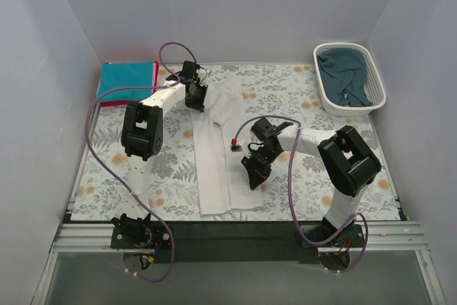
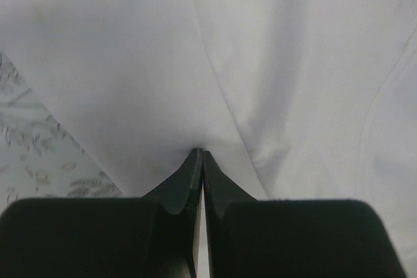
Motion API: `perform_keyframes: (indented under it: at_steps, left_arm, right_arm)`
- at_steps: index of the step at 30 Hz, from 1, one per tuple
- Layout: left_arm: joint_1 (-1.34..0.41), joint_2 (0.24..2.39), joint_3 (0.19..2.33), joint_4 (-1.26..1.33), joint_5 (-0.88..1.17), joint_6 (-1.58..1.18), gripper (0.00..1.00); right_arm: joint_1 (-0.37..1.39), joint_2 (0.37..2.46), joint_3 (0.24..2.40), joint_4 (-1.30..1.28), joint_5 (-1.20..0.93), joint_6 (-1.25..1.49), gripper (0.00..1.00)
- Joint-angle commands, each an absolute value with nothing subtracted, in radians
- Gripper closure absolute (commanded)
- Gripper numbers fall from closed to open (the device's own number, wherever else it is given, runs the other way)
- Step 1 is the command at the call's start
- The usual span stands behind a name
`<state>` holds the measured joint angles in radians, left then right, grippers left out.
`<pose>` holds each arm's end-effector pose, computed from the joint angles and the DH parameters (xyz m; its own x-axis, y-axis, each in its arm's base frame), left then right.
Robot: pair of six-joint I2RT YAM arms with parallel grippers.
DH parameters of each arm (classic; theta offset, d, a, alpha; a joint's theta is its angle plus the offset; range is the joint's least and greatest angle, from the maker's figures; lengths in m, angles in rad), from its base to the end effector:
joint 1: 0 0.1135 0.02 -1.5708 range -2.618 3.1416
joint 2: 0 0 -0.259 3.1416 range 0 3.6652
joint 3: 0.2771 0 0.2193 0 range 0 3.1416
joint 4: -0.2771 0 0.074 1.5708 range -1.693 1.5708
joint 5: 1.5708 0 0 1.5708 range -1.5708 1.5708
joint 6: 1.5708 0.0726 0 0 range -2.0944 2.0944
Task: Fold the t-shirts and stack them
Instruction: Fold the tshirt
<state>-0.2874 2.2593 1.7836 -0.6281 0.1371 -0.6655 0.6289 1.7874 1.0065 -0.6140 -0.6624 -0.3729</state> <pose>0.4434 -0.1414 0.1399 -0.8834 -0.3767 -0.2788 -0.2614 0.8898 -0.3740 0.2088 0.2071 0.1314 -0.5408 -0.7486 -0.3836 -0.8031 0.3239 0.5001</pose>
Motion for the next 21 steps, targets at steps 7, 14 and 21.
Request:
perform_keyframes:
  at_steps: [7, 14, 21]
  left_arm:
    - [-0.322, 2.248, 2.000, -0.658, 0.149, -0.666, 0.97]
    - [-0.321, 1.953, 1.654, -0.545, 0.279, -0.767, 0.91]
    - [-0.321, 1.833, 1.309, -0.480, 0.359, -0.859, 1.00]
  right_arm:
    - [0.534, 1.750, 1.294, -0.609, -0.678, -0.308, 0.99]
    - [0.483, 1.900, 1.531, -0.586, -0.617, -0.195, 0.99]
    - [0.468, 2.023, 1.545, -0.442, -0.623, -0.081, 0.99]
